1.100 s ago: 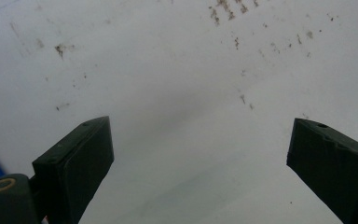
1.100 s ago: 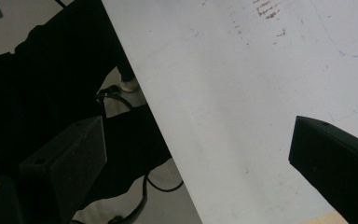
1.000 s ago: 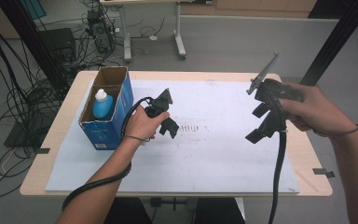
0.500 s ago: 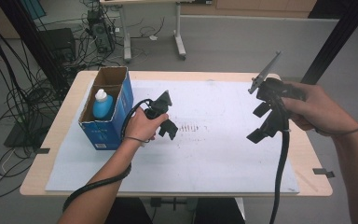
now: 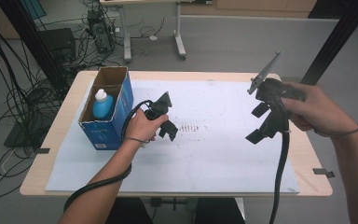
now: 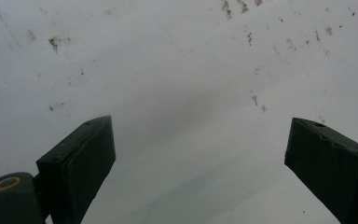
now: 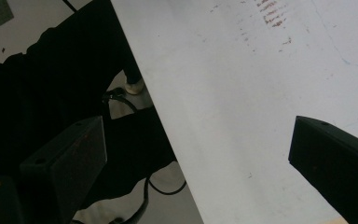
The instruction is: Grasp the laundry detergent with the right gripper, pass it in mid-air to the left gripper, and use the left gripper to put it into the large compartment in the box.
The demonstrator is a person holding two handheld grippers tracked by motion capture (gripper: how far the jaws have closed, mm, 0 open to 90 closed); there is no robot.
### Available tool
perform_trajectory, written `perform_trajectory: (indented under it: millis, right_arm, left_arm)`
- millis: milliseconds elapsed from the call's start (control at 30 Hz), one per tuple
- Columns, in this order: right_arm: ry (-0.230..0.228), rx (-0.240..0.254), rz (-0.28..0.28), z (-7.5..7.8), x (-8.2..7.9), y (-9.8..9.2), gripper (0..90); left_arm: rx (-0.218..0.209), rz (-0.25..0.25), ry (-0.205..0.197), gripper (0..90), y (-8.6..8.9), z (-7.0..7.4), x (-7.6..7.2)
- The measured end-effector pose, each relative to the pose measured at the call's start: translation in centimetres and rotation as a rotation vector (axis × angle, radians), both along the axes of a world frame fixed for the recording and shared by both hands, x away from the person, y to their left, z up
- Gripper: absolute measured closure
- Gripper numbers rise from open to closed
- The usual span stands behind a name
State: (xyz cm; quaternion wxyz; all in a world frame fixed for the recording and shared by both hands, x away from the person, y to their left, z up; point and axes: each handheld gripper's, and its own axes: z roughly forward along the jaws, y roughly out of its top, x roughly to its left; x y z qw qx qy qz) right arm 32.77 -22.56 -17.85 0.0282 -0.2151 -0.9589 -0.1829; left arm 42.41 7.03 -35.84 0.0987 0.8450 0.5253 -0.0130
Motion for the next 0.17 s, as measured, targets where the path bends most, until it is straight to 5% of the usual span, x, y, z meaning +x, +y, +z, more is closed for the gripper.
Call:
perform_trajectory:
  millis: [167]
  right_arm:
    - [-0.001, 0.002, 0.0, -0.1, 0.1, -0.05, 4.2]
  left_arm:
    - [-0.004, 0.0, -0.005, 8.9, 0.0, 0.18, -0.01]
